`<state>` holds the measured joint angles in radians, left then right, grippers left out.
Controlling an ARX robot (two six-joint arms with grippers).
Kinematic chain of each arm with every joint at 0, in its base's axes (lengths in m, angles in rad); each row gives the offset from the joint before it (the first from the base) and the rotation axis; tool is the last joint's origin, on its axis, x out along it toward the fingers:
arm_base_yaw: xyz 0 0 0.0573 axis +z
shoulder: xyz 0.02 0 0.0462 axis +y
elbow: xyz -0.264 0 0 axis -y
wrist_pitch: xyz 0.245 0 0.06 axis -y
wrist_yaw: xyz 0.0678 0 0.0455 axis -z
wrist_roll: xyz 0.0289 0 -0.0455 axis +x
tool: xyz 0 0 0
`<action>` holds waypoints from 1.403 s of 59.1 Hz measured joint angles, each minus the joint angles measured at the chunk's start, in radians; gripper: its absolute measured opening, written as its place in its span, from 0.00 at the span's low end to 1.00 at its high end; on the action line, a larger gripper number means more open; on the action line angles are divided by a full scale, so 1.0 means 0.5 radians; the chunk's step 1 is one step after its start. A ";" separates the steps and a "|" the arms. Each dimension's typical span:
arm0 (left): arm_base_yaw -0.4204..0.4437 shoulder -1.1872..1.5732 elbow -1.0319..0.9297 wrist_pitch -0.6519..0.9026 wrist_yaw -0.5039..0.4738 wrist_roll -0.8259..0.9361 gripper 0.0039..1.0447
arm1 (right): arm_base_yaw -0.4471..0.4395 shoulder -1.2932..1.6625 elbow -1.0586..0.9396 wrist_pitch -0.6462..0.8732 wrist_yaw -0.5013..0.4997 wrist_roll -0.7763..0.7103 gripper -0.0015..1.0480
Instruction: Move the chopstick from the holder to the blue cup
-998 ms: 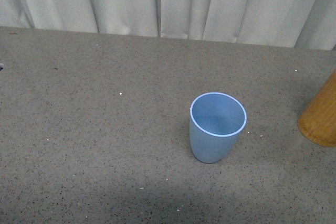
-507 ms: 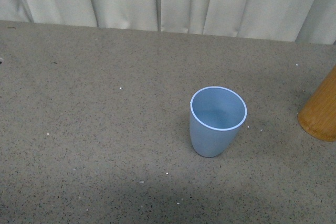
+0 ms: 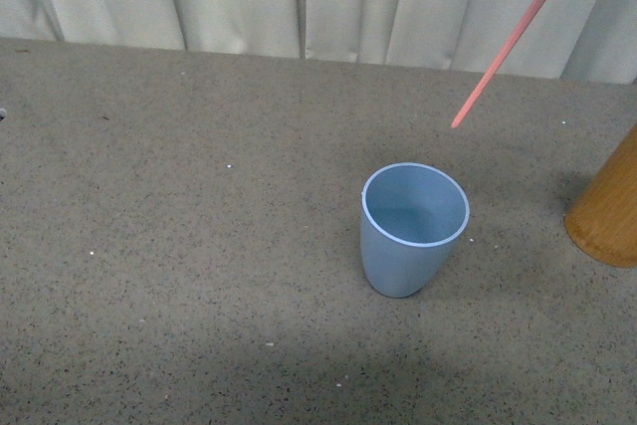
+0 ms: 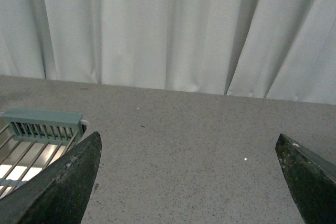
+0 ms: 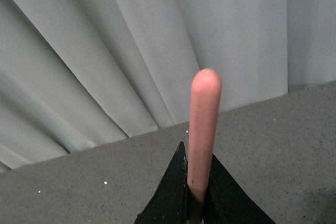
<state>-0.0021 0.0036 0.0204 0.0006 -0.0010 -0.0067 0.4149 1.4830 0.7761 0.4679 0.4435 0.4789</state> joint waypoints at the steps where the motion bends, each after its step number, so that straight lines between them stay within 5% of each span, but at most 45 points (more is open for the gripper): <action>1: 0.000 0.000 0.000 0.000 0.001 0.000 0.94 | 0.006 0.011 -0.002 0.000 0.001 0.005 0.03; 54: 0.000 0.000 0.000 0.000 0.000 0.000 0.94 | 0.137 0.227 -0.043 0.028 0.042 0.080 0.03; 83: 0.000 0.000 0.000 0.000 0.001 -0.001 0.94 | 0.145 0.204 -0.046 -0.011 0.101 0.047 0.80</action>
<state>-0.0021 0.0036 0.0204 0.0006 -0.0006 -0.0071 0.4873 1.5848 0.7532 0.4622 0.4942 0.5026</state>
